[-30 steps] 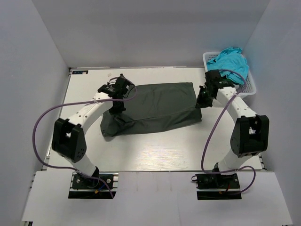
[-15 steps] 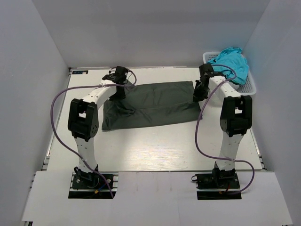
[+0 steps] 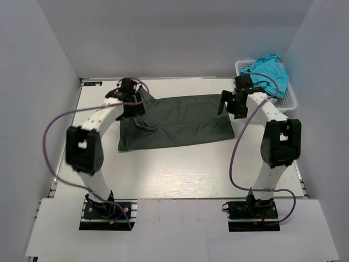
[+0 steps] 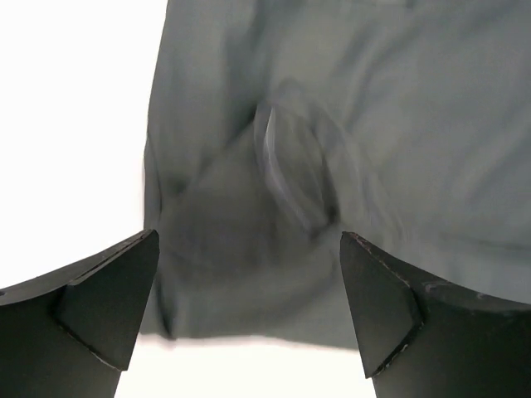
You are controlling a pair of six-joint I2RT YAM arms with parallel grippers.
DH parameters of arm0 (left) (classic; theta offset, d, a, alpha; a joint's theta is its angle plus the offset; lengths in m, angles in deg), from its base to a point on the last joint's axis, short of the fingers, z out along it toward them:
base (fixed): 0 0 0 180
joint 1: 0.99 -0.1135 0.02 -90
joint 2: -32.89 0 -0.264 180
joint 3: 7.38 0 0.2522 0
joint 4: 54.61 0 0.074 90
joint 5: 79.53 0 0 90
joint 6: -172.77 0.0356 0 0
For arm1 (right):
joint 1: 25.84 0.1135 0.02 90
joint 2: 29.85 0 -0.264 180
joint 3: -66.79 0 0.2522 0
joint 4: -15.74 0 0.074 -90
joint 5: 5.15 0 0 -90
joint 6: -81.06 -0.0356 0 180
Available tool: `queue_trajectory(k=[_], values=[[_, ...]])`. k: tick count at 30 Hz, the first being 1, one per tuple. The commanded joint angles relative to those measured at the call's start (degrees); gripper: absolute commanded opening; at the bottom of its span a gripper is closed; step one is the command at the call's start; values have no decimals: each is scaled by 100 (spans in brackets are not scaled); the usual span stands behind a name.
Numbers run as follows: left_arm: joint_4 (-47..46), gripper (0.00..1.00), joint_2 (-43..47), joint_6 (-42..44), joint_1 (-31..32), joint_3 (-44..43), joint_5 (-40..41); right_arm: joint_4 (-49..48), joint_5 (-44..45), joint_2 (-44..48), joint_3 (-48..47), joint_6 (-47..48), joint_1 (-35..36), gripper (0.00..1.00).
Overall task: Fold and stack the t-shirts
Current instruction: Fold the flattened tshirt in 1/3 of the way
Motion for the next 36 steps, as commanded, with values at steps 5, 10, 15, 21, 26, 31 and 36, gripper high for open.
queue_trajectory(k=[5,10,15,21,26,31,36], values=[[-231,100,3351,-1026,7,2999,-485,-655,-417,1381,1842,-1,-16,90],[-160,100,4015,-1659,7,4250,-572,-717,216,1549,2563,-335,-122,90],[-968,100,4200,-1844,7,5165,-469,-1147,137,1462,2801,-564,-306,90],[-1979,96,4007,-1844,-98,5412,139,-1341,-197,1154,2766,-608,-429,81],[-2286,86,3857,-1607,-204,5412,561,-1385,-293,969,2687,-520,-456,79],[-2822,72,3857,-1292,-379,6000,342,-1376,-329,899,2625,-459,-473,78],[-3350,54,3849,-1001,-433,6247,-97,-1420,-460,706,2590,-494,-473,70]])
